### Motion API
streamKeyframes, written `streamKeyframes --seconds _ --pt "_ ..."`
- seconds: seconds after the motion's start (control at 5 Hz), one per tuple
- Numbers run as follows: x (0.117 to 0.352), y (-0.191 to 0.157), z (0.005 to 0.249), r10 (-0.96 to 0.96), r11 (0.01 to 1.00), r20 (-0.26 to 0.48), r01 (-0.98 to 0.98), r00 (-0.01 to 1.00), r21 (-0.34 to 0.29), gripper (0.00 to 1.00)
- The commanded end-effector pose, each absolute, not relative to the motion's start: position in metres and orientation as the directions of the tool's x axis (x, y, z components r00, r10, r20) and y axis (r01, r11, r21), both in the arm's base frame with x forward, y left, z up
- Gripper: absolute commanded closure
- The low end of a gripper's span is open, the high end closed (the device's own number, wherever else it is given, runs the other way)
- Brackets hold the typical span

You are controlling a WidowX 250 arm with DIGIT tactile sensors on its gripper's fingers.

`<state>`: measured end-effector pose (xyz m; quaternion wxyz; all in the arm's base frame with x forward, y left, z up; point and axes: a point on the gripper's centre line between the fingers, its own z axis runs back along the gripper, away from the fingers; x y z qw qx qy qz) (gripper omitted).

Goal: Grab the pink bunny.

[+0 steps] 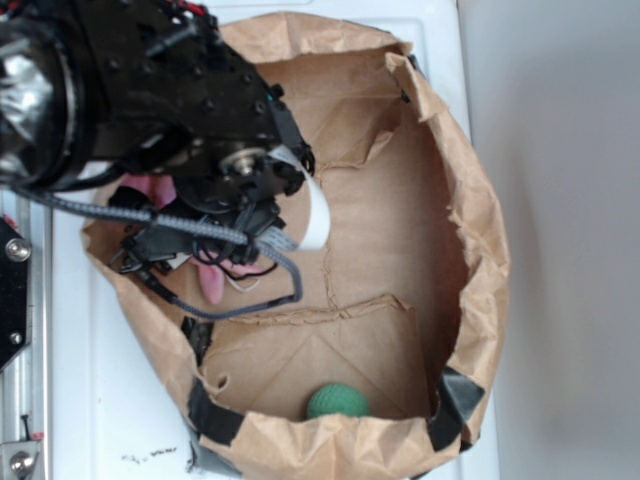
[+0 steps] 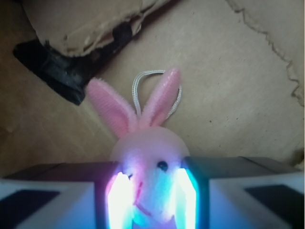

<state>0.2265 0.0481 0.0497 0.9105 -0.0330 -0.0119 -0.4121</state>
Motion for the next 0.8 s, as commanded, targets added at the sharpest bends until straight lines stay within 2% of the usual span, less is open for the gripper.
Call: streamKeyframes --seconds 0.0,0.2,0.4,0.6 --pt "0.256 0.064 0.149 -0.519 0.85 0.279 0.521 0.808 0.074 1.0" --pt "0.263 0.07 0.176 -0.428 0.903 0.337 0.417 0.839 0.108 1.0" --pt "0.273 0.076 0.196 -0.295 0.955 0.377 0.281 0.878 0.093 1.0" --pt "0.28 0.078 0.209 -0.181 0.983 0.376 0.17 0.909 0.064 1.0"
